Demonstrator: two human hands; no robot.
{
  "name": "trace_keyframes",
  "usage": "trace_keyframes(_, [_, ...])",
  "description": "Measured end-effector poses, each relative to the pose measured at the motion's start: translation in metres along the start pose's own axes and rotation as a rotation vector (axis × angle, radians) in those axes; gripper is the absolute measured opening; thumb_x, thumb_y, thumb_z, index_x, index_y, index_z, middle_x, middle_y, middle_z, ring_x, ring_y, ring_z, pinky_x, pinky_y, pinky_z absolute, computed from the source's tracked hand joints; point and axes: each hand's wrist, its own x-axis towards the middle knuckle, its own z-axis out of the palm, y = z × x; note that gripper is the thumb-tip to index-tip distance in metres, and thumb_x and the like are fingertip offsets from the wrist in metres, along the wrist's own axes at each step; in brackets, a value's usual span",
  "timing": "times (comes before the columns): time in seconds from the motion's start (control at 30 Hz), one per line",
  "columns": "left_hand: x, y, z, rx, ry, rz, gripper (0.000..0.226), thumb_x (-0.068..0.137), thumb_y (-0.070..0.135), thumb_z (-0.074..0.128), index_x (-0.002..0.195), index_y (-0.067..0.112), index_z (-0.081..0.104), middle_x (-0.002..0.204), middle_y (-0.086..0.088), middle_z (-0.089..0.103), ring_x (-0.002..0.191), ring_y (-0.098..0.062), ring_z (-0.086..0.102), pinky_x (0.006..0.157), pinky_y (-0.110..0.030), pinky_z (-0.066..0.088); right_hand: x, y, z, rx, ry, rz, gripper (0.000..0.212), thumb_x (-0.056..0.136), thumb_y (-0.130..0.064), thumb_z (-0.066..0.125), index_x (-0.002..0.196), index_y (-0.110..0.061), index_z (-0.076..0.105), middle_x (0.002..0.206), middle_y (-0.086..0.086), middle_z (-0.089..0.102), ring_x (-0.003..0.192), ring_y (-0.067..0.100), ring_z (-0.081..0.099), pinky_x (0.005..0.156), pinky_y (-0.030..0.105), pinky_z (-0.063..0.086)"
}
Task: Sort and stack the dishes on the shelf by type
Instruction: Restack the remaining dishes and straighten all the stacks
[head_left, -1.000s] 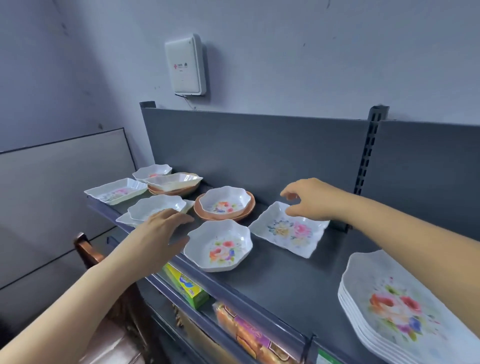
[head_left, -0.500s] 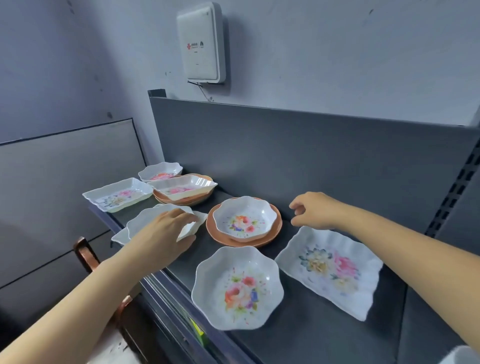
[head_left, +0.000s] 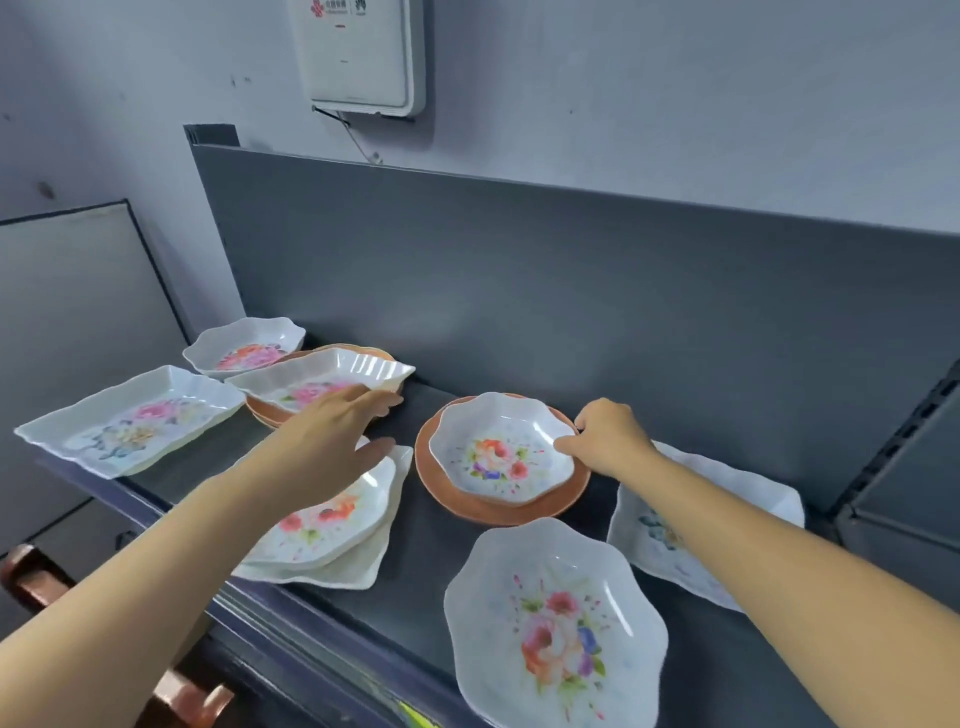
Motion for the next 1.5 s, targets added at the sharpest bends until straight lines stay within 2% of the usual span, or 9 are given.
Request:
trace_keyframes(0.3, [0.039,-0.023,0.011,-0.069,-0.036,0.16,0.044,0.095,0.038,0.046,0.136,0.021,0.045,0.129,0.001,0.051,0.117,-0.019,0.049,0.094,-0.026,0.036,0.019,-0.011,0.035,0.011,0.193,0.232,0.034,0.081,-0.01,0.06,0.055,-0.013,0.038,0.063,0.005,0.046,0.067,0.028,0.047,0.05,0.024,0.032])
trace_keyframes(0.47, [0.045,-0.025,0.013,-0.163,-0.036,0.167,0.043,0.094,0.04,0.047,0.13,0.015,0.051,0.123,-0.003,0.056,0.108,-0.022,0.054,0.09,-0.029,0.041,0.007,-0.01,0.017,0.206,0.277,0.207,0.036,0.072,0.002,0.05,0.049,-0.016,0.028,0.056,0.003,0.026,0.061,0.019,0.022,0.052,0.027,0.019])
trace_keyframes(0.63, [0.039,-0.007,0.008,-0.295,-0.023,0.159,0.049,0.094,0.046,0.032,0.082,0.004,0.055,0.081,-0.011,0.061,0.077,-0.028,0.053,0.07,-0.038,0.043,-0.03,-0.004,-0.024,0.325,0.376,0.186,0.016,0.074,0.0,0.054,0.061,0.001,0.062,0.06,0.005,0.052,0.056,0.018,0.04,0.054,0.025,0.038])
trace_keyframes(0.73, [0.026,0.016,0.005,-0.475,-0.089,0.126,0.044,0.096,0.045,0.035,0.08,0.013,0.061,0.074,-0.004,0.065,0.068,-0.02,0.064,0.07,-0.037,0.056,-0.064,0.004,-0.037,0.379,0.361,0.171,0.016,0.075,-0.001,0.055,0.076,-0.002,0.071,0.071,0.007,0.064,0.062,0.02,0.051,0.062,0.033,0.051])
trace_keyframes(0.87, [-0.004,0.047,0.009,-0.618,-0.133,0.082,0.018,0.09,0.023,0.055,0.079,0.018,0.069,0.063,-0.004,0.068,0.057,-0.019,0.067,0.069,-0.034,0.06,-0.106,0.024,-0.032,0.375,0.34,0.152,0.015,0.076,-0.002,0.055,0.079,0.008,0.066,0.06,0.004,0.053,0.056,0.017,0.042,0.053,0.025,0.036])
trace_keyframes(1.0, [-0.033,0.061,0.019,-0.423,-0.147,0.054,0.032,0.081,0.015,0.058,0.049,0.019,0.056,0.054,-0.003,0.061,0.057,-0.026,0.059,0.055,-0.025,0.047,-0.138,0.042,-0.014,0.332,0.334,0.122,0.017,0.076,-0.002,0.054,0.07,0.014,0.056,0.063,0.011,0.035,0.063,0.018,0.028,0.058,0.026,0.022])
trace_keyframes(1.07, [-0.044,0.064,0.026,-0.296,-0.126,0.066,0.024,0.082,0.016,0.057,0.06,0.008,0.062,0.06,-0.009,0.062,0.058,-0.024,0.051,0.051,-0.024,0.034,-0.149,0.044,-0.005,0.31,0.322,0.092,0.019,0.076,-0.001,0.054,0.06,0.009,0.051,0.059,0.01,0.033,0.061,0.018,0.026,0.058,0.026,0.021])
trace_keyframes(1.23, [-0.065,0.067,0.039,-0.229,-0.124,0.079,0.021,0.09,0.017,0.05,0.081,0.004,0.064,0.077,-0.01,0.066,0.073,-0.026,0.058,0.052,-0.02,0.033,-0.167,0.044,0.015,0.221,0.316,0.048,0.043,0.074,0.004,0.049,0.048,-0.016,0.021,0.049,-0.001,0.018,0.052,0.014,0.016,0.05,0.027,0.013])
trace_keyframes(1.5, [-0.061,0.076,0.055,-0.134,-0.09,0.057,0.022,0.095,0.016,0.046,0.085,0.006,0.062,0.087,-0.011,0.066,0.071,-0.02,0.05,0.06,-0.025,0.033,-0.175,0.051,0.025,0.193,0.298,0.088,0.042,0.076,0.0,0.046,0.045,-0.016,0.022,0.048,0.001,0.02,0.053,0.016,0.018,0.049,0.028,0.014])
